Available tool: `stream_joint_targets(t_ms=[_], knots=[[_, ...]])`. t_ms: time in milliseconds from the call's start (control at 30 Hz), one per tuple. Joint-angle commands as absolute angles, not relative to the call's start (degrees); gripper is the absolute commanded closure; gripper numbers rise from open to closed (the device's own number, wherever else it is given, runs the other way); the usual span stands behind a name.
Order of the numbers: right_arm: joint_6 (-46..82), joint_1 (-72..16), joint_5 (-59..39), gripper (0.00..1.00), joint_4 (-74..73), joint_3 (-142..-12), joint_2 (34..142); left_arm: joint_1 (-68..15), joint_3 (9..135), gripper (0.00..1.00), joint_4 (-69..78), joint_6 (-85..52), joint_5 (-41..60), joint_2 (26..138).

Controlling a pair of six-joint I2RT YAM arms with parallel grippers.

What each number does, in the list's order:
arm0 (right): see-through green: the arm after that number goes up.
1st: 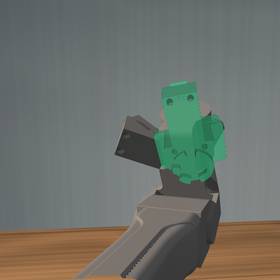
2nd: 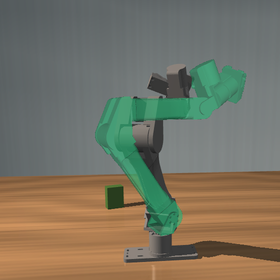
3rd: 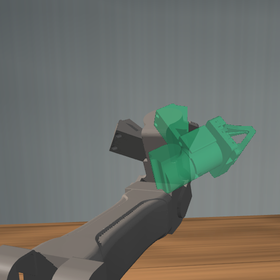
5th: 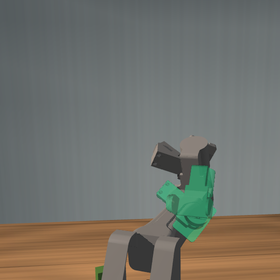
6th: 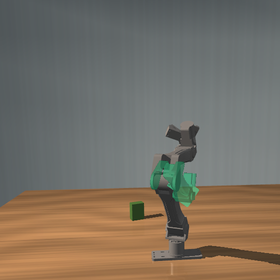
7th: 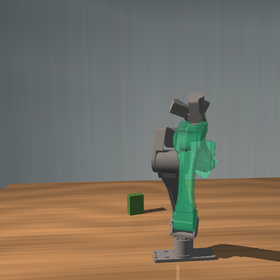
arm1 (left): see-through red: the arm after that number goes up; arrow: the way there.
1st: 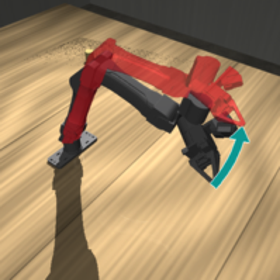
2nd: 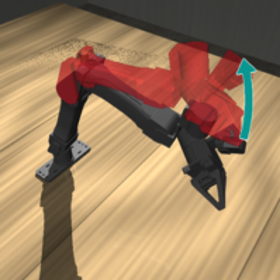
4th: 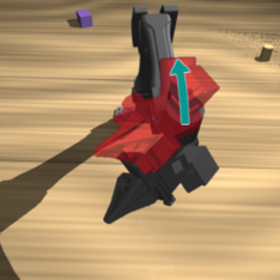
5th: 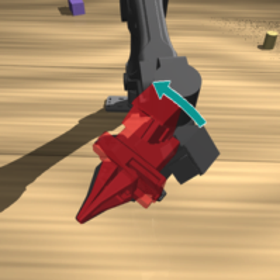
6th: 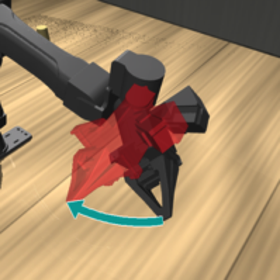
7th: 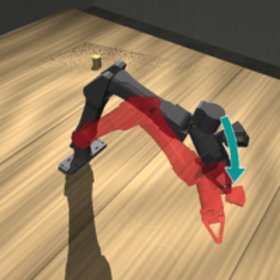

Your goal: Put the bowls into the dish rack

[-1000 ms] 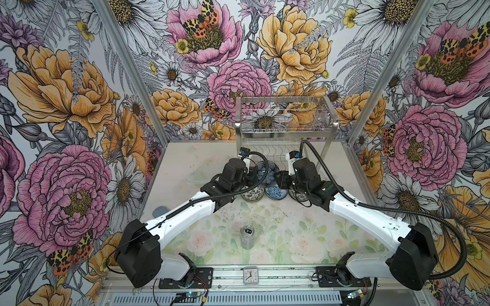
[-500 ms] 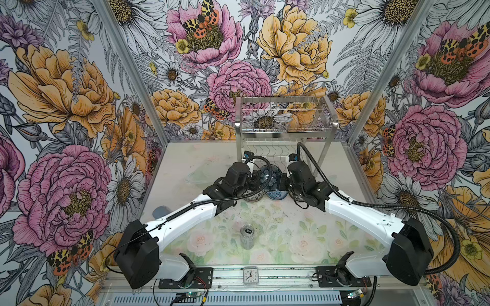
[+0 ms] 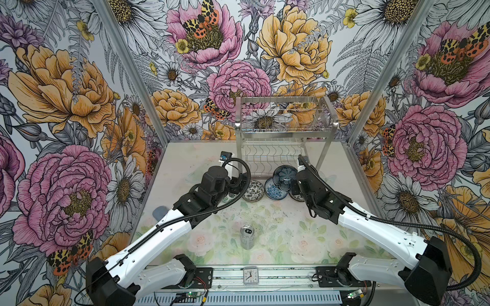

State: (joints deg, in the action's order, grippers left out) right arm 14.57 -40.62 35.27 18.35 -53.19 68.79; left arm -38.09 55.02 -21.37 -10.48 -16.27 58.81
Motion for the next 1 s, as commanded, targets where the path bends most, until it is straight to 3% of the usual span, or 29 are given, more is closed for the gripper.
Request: stream_joint_targets(t_ms=[0, 200, 400, 667, 967], knots=[[2.3, -41.22, 47.4, 1.0, 7.01, -53.41, 70.98, -34.25, 52.64, 0.01, -23.22, -8.94, -15.63, 57.53], [-16.47, -41.27, 55.22, 1.0, -19.81, -47.69, 76.44, -29.33, 50.85, 0.01, -20.25, -8.18, -13.9, 59.16], [-31.83, -39.6, 56.67, 1.0, -41.02, -48.53, 89.94, -27.5, 51.54, 0.01, -19.59, -7.58, -12.39, 61.15], [-40.5, -34.18, 57.98, 1.0, -46.03, -61.39, 106.87, -26.68, 53.01, 0.01, -20.47, -6.16, -10.34, 60.63], [-46.58, -29.68, 59.23, 1.0, -46.85, -74.1, 118.65, -24.92, 53.16, 0.01, -20.2, -6.12, -8.91, 61.63]])
